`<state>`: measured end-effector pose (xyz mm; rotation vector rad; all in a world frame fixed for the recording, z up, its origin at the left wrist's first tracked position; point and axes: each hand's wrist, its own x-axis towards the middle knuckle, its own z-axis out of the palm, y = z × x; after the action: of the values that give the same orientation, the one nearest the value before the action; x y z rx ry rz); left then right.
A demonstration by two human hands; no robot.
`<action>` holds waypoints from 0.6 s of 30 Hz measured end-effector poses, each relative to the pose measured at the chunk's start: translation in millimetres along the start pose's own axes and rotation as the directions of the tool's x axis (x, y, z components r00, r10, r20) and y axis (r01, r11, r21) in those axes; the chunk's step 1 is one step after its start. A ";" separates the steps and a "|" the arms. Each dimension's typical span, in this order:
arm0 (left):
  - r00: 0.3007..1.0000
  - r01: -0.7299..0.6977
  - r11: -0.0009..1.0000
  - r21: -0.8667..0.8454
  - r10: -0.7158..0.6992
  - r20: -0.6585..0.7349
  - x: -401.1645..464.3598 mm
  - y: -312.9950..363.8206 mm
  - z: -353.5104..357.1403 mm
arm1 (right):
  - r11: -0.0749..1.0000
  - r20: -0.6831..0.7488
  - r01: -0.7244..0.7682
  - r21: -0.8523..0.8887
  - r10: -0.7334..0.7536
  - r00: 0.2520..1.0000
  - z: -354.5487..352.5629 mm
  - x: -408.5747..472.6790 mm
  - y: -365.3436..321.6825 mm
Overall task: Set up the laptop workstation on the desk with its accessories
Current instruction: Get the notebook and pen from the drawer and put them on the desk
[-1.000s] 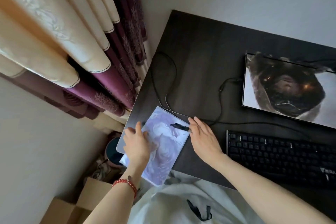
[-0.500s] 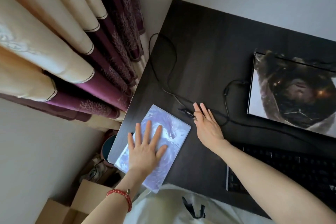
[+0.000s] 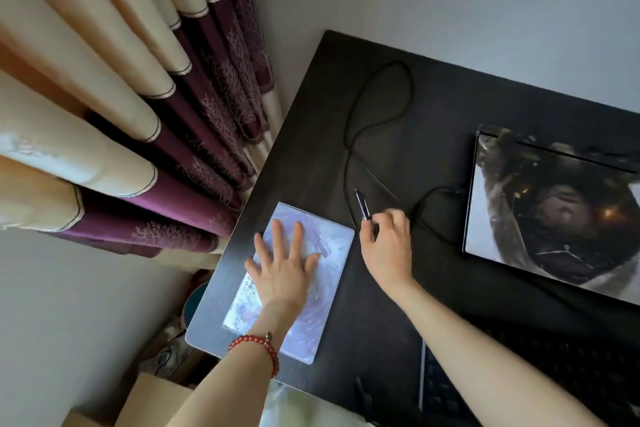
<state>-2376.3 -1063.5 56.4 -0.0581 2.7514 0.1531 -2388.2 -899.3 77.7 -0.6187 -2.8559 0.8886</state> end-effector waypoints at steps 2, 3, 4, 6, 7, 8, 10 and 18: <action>1.000 -0.013 0.999 -0.030 0.014 0.009 0.9 -0.5 -1.3 | 0.981 0.131 -0.177 0.076 0.167 0.977 -1.9 -27.7 -1.2; 0.999 -0.032 0.999 -0.039 0.033 0.018 -0.9 -4.2 1.0 | 0.968 0.199 -0.240 0.075 0.221 0.955 -0.1 -40.4 -0.3; 0.998 -0.060 0.997 -0.041 0.061 0.019 -5.5 -9.7 4.4 | 0.958 0.252 -0.280 0.065 0.255 0.933 1.9 -52.3 0.8; 0.993 -0.118 0.992 -0.053 0.117 -0.015 -18.3 -23.4 7.8 | 0.940 0.314 -0.339 0.045 0.309 0.898 3.6 -71.5 -2.8; 0.990 -0.138 0.988 -0.066 0.137 -0.023 -25.0 -30.1 10.9 | 0.934 0.325 -0.352 0.054 0.317 0.891 3.6 -78.8 -6.6; 0.988 -0.153 0.986 -0.072 0.152 -0.008 -31.7 -36.5 14.7 | 0.933 0.330 -0.352 0.075 0.310 0.891 4.4 -85.2 -9.6; 0.986 -0.167 0.982 -0.089 0.168 0.004 -41.5 -45.8 20.0 | 0.941 0.346 -0.325 0.095 0.274 0.897 4.5 -95.2 -17.1; 0.984 -0.180 0.977 -0.116 0.179 -0.013 -50.5 -52.5 23.3 | 0.950 0.426 -0.295 0.106 0.225 0.876 13.0 -115.6 -22.0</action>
<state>-2317.7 -1111.9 48.8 0.1598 2.7448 0.3634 -2292.9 -969.3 83.5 -0.9113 -3.0480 1.4454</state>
